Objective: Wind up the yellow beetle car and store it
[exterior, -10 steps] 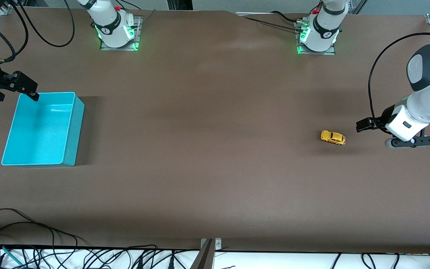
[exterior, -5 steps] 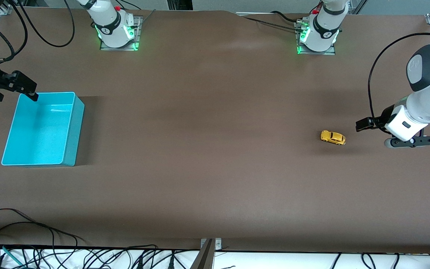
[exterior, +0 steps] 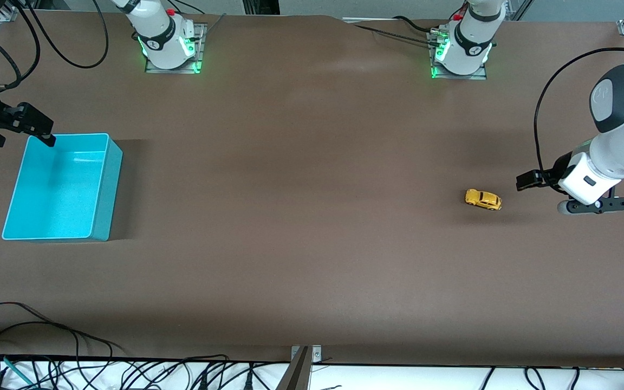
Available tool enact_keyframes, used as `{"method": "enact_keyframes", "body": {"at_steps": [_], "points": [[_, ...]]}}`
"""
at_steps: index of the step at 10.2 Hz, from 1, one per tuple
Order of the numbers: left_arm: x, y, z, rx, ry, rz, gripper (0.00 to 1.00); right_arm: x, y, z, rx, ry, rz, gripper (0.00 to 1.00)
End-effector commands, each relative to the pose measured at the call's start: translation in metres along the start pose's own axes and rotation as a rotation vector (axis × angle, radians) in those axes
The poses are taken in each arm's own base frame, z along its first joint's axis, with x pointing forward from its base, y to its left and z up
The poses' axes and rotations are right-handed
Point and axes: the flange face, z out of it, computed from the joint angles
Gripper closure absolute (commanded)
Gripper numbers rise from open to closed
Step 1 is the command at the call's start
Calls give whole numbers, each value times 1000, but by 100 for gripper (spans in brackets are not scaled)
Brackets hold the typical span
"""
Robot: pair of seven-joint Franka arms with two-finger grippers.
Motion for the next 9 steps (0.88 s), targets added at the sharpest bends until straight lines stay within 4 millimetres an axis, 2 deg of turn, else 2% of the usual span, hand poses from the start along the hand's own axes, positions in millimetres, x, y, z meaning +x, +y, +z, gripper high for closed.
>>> {"method": "enact_keyframes", "body": {"at_steps": [1,3,9], "points": [[-1,1,-2,-7,-7,24,0,1,-1,-6,-1,2,-4,0],[-1,-1,-1,-9,-14,114,0,1,-1,-6,-1,2,-4,0],[-2,-3,0,-9,-22,144,0,1,-1,-6,-1,2,-4,0]]}}
